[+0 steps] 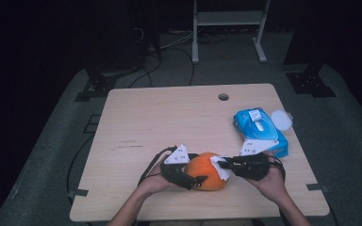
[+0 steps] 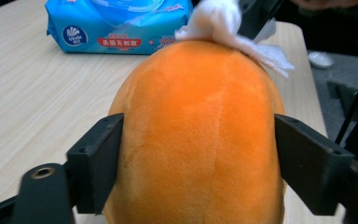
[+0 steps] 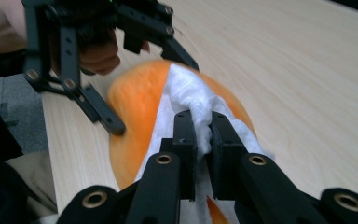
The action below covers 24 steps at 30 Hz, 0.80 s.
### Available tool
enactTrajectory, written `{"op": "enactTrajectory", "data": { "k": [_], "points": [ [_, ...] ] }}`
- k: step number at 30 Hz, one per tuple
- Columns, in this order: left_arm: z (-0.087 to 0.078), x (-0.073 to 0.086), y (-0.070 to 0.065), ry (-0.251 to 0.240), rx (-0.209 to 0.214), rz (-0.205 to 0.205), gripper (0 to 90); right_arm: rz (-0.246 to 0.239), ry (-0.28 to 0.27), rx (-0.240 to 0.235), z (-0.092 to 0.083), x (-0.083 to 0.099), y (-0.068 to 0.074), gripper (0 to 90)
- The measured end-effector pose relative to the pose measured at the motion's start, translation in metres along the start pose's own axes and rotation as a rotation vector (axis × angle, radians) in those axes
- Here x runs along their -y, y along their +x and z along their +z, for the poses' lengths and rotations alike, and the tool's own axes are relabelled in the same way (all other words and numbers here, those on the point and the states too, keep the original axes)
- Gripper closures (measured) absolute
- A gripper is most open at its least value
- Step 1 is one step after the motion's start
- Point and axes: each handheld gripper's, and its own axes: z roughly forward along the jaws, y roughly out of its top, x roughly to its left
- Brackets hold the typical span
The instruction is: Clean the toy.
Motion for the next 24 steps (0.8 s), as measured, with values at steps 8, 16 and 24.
{"op": "enactTrajectory", "data": {
  "k": [8, 16, 24],
  "points": [
    [0.002, -0.001, -0.002, 0.0, 0.021, 0.003, 15.3, -0.051, 0.012, -0.023, 0.008, -0.006, 0.008, 81.8],
    [0.002, 0.0, 0.001, 0.003, 0.012, -0.021, 22.4, -0.033, 0.008, -0.002, 0.0, -0.005, 0.001, 81.7],
    [0.001, 0.0, 0.003, -0.004, 0.053, -0.065, 10.4, -0.03, 0.029, -0.022, 0.0, -0.003, 0.0, 81.8]
  ]
}}
